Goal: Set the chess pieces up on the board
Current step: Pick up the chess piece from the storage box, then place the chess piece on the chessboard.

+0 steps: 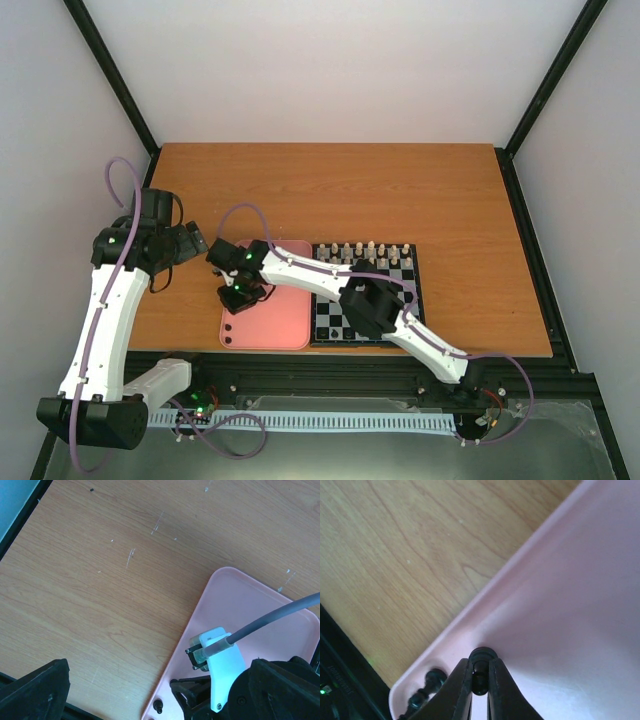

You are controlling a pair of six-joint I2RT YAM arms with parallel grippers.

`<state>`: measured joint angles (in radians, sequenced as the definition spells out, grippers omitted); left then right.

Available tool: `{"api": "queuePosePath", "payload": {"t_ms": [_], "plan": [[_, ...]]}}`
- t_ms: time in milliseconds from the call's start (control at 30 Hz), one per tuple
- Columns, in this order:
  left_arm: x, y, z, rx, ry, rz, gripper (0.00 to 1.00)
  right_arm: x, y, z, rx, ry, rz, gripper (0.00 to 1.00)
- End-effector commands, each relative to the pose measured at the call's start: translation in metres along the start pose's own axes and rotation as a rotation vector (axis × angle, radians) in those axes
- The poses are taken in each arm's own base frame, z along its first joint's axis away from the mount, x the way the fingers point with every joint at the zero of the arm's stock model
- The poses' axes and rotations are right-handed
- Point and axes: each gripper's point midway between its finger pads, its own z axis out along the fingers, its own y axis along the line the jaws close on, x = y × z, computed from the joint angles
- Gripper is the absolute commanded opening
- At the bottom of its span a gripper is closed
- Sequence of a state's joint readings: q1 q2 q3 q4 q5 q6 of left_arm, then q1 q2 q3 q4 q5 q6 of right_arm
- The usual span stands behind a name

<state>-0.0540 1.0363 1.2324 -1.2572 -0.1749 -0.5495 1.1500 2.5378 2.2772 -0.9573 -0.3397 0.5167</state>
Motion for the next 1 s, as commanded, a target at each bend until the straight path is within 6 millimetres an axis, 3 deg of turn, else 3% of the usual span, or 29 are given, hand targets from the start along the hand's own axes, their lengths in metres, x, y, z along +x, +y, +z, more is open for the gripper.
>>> {"api": "queuePosePath", "payload": {"t_ms": [0,100,267,533,667,967], "plan": [[0.000,0.001,-0.005,0.010,-0.013,0.007,1.00,-0.006,-0.001,-0.040,0.076,-0.065,-0.022,0.08],[0.000,0.001,-0.005,0.010,-0.012,0.009,1.00,-0.007,-0.006,-0.067,0.093,-0.102,-0.004,0.08],[0.000,0.002,-0.005,0.007,-0.011,0.016,1.00,0.013,-0.036,-0.107,0.166,-0.134,0.056,0.08],[0.002,0.001,-0.004,0.012,-0.003,0.022,1.00,0.090,-0.112,-0.156,0.254,-0.145,0.233,0.08],[0.003,0.000,0.000,0.008,0.007,0.026,1.00,0.125,-0.145,-0.163,0.305,-0.120,0.305,0.08],[0.003,-0.002,0.005,0.010,0.021,0.026,1.00,0.166,-0.173,-0.153,0.356,-0.061,0.364,0.08]]}}
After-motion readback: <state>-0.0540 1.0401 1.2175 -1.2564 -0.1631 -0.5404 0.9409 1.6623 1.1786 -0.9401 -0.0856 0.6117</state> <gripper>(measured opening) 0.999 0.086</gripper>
